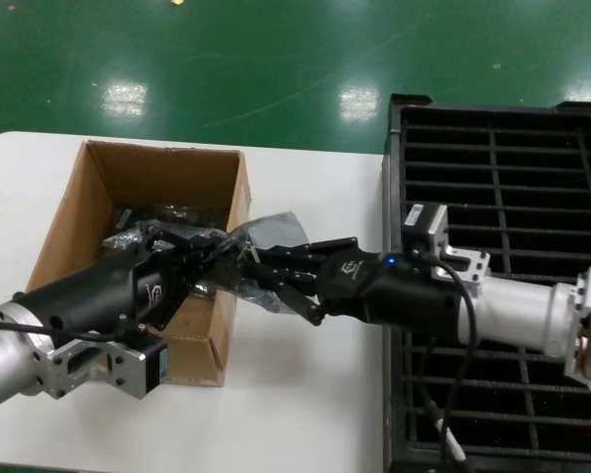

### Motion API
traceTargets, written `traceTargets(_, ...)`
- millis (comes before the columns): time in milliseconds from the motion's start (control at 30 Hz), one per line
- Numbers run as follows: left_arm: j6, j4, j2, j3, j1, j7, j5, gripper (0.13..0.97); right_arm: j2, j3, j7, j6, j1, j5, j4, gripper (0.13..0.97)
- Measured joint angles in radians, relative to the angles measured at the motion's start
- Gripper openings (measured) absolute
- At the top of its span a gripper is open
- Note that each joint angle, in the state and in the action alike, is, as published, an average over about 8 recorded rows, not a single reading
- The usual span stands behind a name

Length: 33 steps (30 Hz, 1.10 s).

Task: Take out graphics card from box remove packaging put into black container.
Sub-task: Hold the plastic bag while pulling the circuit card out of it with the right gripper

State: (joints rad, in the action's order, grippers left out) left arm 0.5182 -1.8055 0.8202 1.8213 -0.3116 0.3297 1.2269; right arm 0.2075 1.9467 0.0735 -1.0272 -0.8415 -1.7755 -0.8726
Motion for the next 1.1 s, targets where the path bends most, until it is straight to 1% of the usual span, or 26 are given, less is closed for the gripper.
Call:
traceTargets(233, 0.000, 0.000, 0.000, 0.000, 0.000, 0.000, 0.000, 0.139, 0.057, -0.009, 0.038, 0.015, 0.053, -0.015, -0.149, 0.188)
traceTargets(400, 0.000, 0.000, 0.000, 0.000, 0.000, 0.000, 0.000, 0.139, 0.079, -0.004, 0.046, 0.030, 0.074, -0.016, -0.202, 0.188)
traceTargets(633, 0.000, 0.000, 0.000, 0.000, 0.000, 0.000, 0.000, 0.139, 0.080, 0.020, 0.041, 0.048, 0.087, -0.003, -0.212, 0.188)
traceTargets(1100, 0.000, 0.000, 0.000, 0.000, 0.000, 0.000, 0.000, 0.139, 0.063, 0.048, 0.049, 0.065, 0.073, 0.011, -0.169, 0.188)
